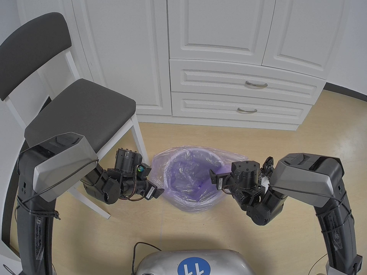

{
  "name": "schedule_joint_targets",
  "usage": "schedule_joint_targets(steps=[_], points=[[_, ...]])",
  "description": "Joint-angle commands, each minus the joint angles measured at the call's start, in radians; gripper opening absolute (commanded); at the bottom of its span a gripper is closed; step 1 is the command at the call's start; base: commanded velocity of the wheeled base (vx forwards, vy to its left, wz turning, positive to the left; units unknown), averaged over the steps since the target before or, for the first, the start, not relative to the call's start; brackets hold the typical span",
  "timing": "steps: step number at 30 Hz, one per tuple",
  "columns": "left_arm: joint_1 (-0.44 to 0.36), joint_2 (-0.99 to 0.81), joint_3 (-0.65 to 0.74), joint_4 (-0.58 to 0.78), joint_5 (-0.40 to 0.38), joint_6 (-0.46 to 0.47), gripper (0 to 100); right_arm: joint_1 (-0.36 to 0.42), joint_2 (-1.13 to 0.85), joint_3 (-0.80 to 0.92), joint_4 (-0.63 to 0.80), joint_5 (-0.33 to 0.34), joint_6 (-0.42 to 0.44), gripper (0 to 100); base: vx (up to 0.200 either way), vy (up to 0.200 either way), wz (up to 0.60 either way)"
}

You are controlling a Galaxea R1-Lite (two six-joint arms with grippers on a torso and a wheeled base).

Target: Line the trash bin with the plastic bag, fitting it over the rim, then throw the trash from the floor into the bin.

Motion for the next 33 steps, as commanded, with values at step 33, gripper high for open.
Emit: schedule_joint_targets(steps=[33], points=[[0.008,-0.119,0.1,-0.013,-0.09,0.016,100,-0.049,-0.203,0.208,0.258,-0.011,-0.225,100,0.0,0.0,0.0]])
